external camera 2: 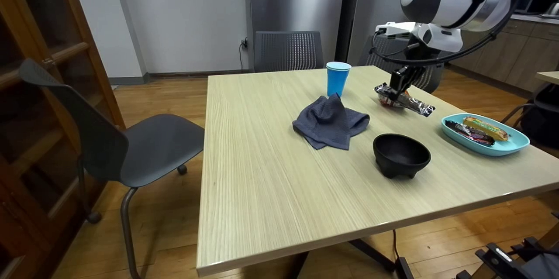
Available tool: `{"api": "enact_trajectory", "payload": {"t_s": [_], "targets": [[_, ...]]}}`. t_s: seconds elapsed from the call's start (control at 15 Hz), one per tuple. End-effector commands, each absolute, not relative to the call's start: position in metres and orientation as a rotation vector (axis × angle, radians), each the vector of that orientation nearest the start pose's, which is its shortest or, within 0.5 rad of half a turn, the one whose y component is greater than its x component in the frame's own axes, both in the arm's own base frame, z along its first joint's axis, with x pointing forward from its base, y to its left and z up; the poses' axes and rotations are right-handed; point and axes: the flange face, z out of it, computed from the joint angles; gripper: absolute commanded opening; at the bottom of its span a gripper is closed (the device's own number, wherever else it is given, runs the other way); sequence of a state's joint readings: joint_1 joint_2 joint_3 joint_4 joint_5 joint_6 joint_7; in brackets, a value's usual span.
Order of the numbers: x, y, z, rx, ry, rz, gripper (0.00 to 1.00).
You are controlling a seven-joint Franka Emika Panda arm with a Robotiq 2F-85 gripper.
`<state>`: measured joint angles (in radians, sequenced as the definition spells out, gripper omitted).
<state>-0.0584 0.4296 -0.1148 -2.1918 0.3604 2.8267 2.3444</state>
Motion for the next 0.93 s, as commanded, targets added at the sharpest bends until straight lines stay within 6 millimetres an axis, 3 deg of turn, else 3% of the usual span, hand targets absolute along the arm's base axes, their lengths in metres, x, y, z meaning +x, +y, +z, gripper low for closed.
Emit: {"api": "enact_trajectory", "payload": {"t_s": [0.0,0.87], "targets": [[0.548,-0.147,0.221,-0.402,2.868,-0.008,0.07],[0.501,-0.247,0.208,-0.277,2.912,-0.022,0.07]]}}
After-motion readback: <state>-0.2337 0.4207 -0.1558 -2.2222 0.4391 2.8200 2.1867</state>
